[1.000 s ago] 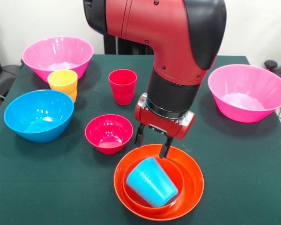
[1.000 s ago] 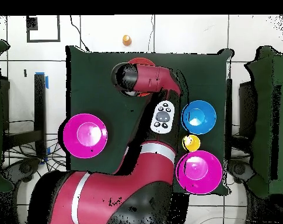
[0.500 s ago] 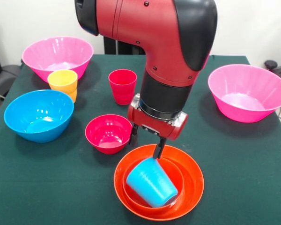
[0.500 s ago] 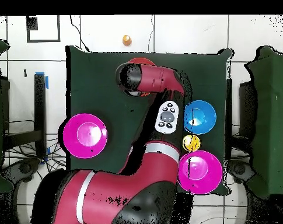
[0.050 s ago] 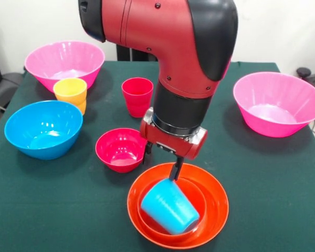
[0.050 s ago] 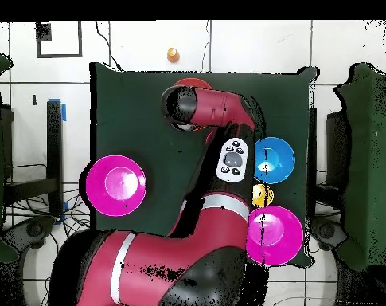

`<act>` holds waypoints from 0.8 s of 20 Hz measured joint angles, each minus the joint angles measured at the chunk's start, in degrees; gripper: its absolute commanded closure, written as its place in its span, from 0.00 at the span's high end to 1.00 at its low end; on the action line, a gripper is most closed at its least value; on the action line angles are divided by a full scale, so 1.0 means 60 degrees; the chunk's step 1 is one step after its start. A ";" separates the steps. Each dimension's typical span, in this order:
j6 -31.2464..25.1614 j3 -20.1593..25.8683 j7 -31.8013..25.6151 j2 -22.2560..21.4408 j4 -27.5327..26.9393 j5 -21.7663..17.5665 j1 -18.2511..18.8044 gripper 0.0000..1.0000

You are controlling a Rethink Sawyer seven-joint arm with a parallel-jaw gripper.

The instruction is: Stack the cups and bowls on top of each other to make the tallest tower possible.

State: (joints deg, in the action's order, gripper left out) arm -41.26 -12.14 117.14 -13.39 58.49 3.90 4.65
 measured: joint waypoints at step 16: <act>0.1136 0.1630 0.0000 -0.0002 0.0312 -0.0101 0.0969 1.00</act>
State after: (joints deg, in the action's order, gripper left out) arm -34.45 -2.36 117.14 -13.40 60.36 3.30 10.47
